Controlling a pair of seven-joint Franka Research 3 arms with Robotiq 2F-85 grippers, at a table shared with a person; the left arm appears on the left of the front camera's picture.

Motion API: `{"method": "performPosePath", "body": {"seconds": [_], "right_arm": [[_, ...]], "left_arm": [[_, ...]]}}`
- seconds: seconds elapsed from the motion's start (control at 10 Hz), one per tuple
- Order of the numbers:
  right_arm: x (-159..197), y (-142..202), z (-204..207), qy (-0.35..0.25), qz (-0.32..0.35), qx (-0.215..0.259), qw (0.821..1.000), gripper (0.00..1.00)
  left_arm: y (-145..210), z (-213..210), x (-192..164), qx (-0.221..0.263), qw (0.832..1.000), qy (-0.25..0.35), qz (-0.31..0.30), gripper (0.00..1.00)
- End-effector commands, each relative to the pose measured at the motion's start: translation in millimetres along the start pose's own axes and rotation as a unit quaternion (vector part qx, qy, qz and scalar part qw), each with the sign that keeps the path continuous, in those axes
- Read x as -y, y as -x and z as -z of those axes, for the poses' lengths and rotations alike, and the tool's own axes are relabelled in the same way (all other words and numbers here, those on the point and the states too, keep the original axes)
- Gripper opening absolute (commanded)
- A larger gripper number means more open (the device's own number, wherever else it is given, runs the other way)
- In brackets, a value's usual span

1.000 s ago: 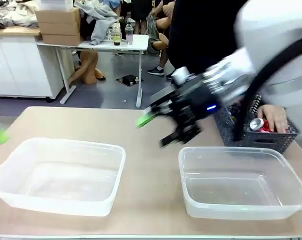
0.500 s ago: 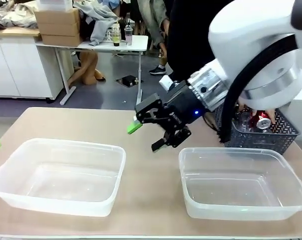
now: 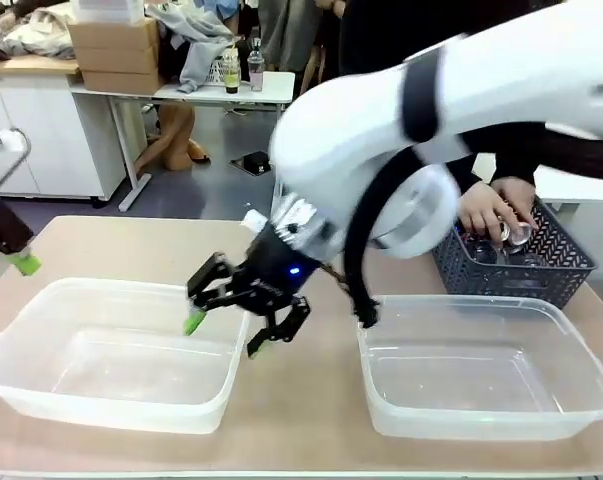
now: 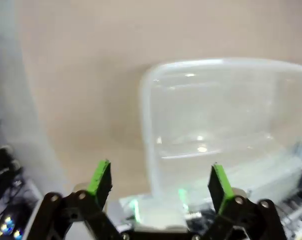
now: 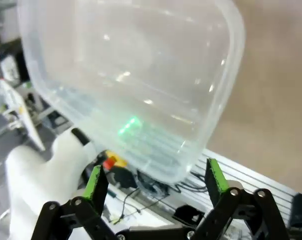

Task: Sort the waste into each basket.
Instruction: Pick up the Organizing box on the left side of the table and lift it.

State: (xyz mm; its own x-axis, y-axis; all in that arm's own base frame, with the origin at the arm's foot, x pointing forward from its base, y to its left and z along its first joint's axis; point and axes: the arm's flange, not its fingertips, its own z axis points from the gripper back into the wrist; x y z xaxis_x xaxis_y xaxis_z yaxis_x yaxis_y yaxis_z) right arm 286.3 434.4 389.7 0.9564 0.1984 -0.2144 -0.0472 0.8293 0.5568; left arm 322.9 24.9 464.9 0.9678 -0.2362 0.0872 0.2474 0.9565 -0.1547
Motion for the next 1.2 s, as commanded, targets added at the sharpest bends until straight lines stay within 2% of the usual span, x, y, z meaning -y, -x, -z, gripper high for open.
{"method": "performPosePath", "body": {"seconds": [0.0, 0.1, 0.2, 0.3, 0.4, 0.5, 0.6, 0.7, 0.8, 1.1], "right_arm": [[-24, -25, 10, 0.091, 0.018, -0.007, 0.996, 1.0], [-19, -23, 9, 0.121, 0.008, 0.0, 0.993, 1.0], [-16, -19, 3, 0.133, -0.006, 0.019, 0.991, 1.0], [-2, -19, 21, 0.083, 0.007, -0.005, 0.997, 1.0], [-2, -19, 21, 0.083, 0.007, -0.005, 0.997, 1.0], [-1, -23, 15, 0.112, 0.0, 0.004, 0.994, 1.0], [4, -27, 18, 0.112, 0.037, 0.007, 0.993, 1.0], [3, -31, 24, 0.118, 0.044, 0.006, 0.992, 1.0], [-2, -35, 30, 0.128, 0.053, 0.017, 0.99, 1.0], [-12, -39, 42, 0.15, 0.059, 0.01, 0.987, 1.0]], "left_arm": [[44, 79, -8, -0.075, 0.997, -0.028, -0.007, 1.0], [44, 90, -11, -0.093, 0.995, 0.022, 0.019, 1.0], [38, 86, -10, -0.129, 0.987, 0.097, -0.014, 1.0], [-7, 43, -20, -0.073, 0.997, -0.01, 0.002, 1.0], [-7, 43, -20, -0.073, 0.997, -0.01, 0.002, 1.0], [-5, 65, -22, -0.111, 0.993, 0.03, 0.0, 1.0], [0, 75, -11, -0.12, 0.991, -0.012, 0.049, 1.0], [5, 85, -6, -0.142, 0.984, -0.015, 0.103, 1.0], [6, 98, -1, -0.131, 0.985, -0.014, 0.108, 1.0], [2, 115, 11, -0.098, 0.991, -0.029, 0.084, 1.0]]}}
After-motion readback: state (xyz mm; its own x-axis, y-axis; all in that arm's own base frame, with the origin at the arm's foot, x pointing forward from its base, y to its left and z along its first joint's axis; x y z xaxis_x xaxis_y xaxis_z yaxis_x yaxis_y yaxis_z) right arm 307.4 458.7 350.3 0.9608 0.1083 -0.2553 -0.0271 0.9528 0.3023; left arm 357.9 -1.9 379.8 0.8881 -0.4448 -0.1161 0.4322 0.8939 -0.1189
